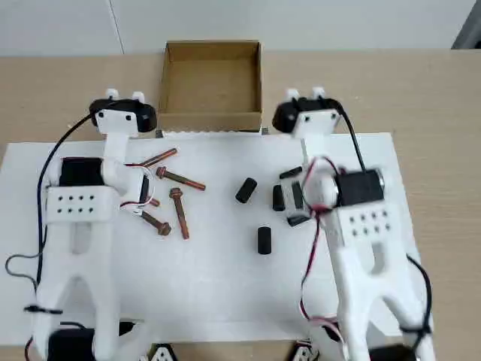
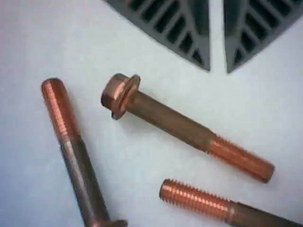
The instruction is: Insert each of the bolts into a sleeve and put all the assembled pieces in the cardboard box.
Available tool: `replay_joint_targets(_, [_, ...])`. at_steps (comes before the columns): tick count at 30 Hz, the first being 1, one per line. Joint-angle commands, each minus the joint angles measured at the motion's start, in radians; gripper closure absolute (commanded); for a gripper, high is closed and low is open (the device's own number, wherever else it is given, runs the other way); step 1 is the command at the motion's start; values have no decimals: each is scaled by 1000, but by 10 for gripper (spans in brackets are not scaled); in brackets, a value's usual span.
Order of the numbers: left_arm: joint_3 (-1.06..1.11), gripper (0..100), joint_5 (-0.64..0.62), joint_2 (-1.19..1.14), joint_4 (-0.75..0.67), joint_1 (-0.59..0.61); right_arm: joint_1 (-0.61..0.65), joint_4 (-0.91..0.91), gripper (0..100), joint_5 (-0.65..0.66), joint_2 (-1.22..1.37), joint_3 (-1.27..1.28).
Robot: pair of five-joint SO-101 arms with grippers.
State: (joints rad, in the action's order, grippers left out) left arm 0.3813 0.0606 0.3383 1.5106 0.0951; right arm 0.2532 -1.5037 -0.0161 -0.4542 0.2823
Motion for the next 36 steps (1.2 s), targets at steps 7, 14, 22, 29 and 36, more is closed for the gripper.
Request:
replay_joint_targets(7, [-36, 993, -29, -138, -69, 3, 19, -7, 863, -78, 262, -178])
replay_joint_targets(14, [-36, 993, -25, -167, -114, 3, 117, 2, 876, -83, 415, -229])
replay_joint_targets(22, [-39, 992, -23, -215, -150, 2, 99, -1, 875, -80, 638, -400])
replay_joint_targets(29, [-39, 992, 11, -239, -150, 2, 97, -4, 872, -78, 751, -450])
replay_joint_targets(36, [-39, 992, 20, -239, -164, 3, 85, -4, 872, -77, 765, -450])
